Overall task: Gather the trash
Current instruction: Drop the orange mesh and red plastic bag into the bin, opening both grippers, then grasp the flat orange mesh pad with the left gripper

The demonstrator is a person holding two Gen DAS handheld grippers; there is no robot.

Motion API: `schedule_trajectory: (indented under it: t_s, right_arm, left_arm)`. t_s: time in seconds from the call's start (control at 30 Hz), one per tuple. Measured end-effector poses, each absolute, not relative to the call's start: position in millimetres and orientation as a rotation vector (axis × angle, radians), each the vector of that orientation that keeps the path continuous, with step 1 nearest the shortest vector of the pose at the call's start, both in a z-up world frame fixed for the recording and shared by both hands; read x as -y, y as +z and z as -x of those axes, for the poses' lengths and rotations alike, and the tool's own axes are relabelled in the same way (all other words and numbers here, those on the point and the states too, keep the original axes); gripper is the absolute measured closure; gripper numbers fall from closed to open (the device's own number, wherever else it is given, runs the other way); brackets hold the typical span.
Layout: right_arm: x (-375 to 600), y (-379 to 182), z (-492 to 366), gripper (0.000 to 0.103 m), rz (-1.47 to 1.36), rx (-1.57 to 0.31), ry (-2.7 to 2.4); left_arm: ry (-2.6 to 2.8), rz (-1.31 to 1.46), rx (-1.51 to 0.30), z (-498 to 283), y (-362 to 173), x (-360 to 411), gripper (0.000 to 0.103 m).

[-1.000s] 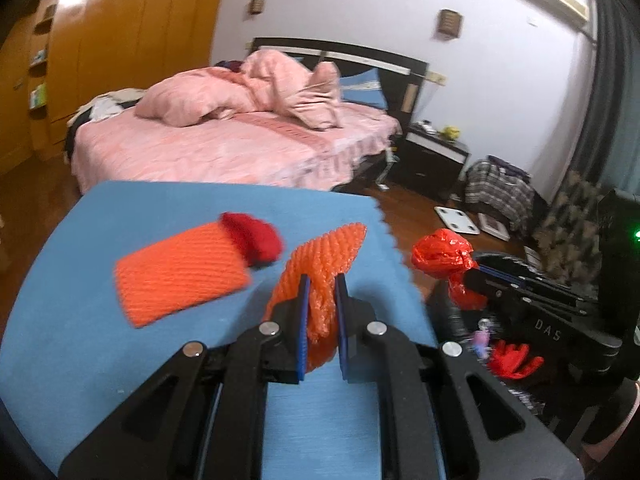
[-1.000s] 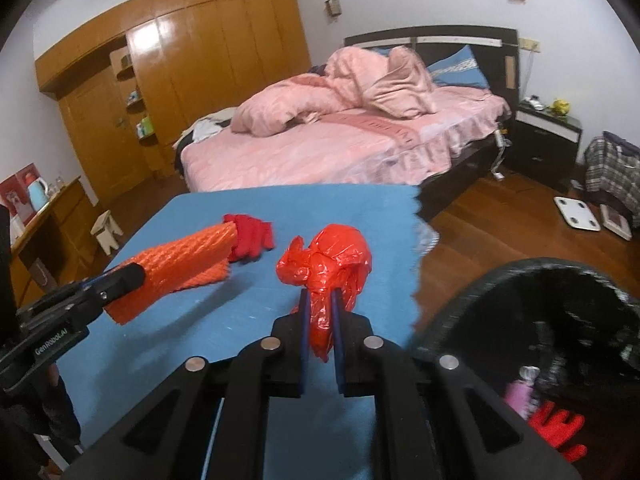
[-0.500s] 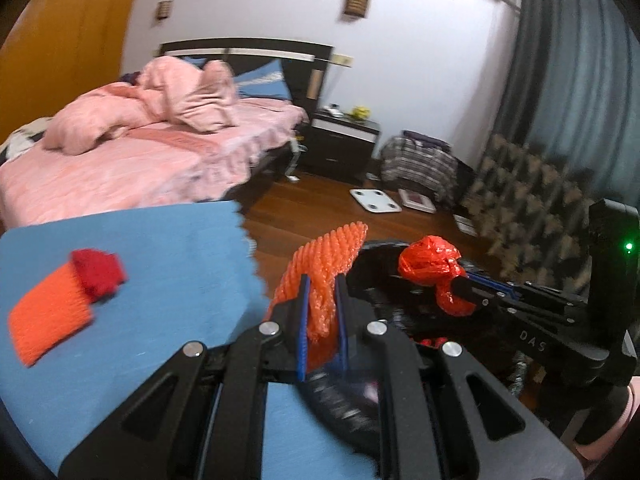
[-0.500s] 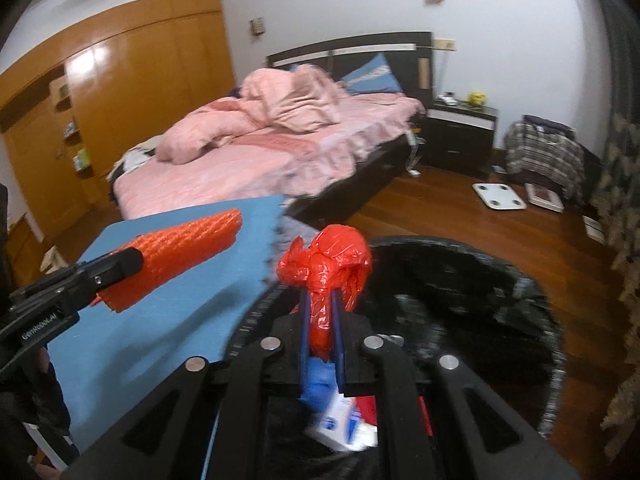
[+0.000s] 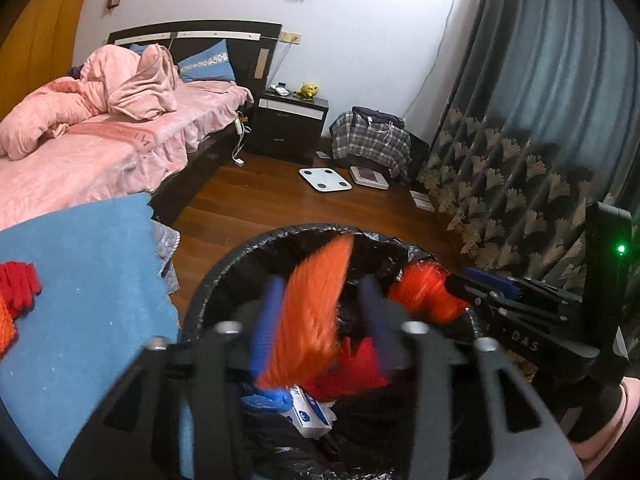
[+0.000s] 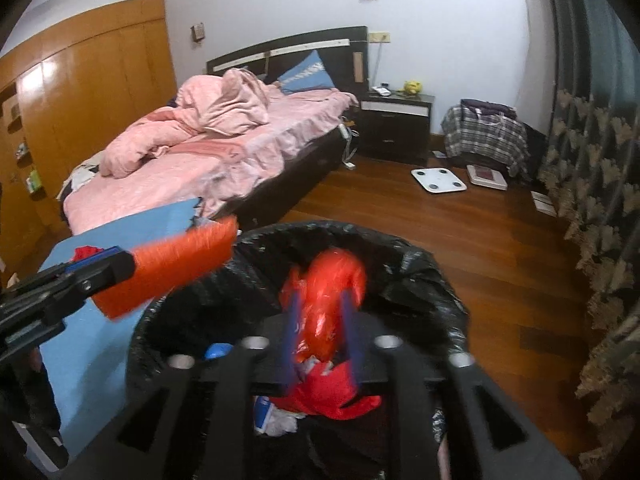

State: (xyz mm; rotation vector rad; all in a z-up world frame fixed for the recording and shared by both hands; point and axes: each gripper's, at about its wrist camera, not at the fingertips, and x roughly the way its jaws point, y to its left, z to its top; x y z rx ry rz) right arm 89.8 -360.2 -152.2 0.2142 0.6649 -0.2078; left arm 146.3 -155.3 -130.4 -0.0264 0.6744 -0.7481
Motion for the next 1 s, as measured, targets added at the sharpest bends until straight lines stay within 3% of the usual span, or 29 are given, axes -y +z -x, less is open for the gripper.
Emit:
schedule_trajectory:
  t_s: [0.03,0.1,0.17,0.23,0.4,1.0]
  right_arm:
    - [361.2,-152.0,-89.6,0.042,-0.216,-0.663,-0.214]
    - [360.1,-151.9,-89.5,0.031,-0.213,-0.661,-0.217]
    - [355.3,-150.5,-90.7,0.014,-0.209,-0.656,-0.222]
    - [345.9,-147.8,-95.0,0.005,-0.220,-0.656,-0.205]
    - [309.5,-140.8,-112.2,0.006,-0.226,-0.658,-0.116]
    - [130.5,-147.5,-213.1,0.006,-0.079,-0.643,0.155]
  left_arm:
    - [-0.738,0.025,-0.669,-146.0,-130.6,151.0,0.052]
    - [-0.707,0.022,-0.661,-145.8,-129.4,141.3,0.043]
    - [-0.666,0.029,-0.652,-146.3,-128.6,126.5,0.034]
    - [-0.614,0.027,-0.647,-147.8,-127.4,108.2,0.029]
    - [-0.466,0.008,-0.618,-149.4,-123.9,55.2,0.021]
    - [0.016,0.099,-0.681,-200.3,-153.9,-147.8,0.019]
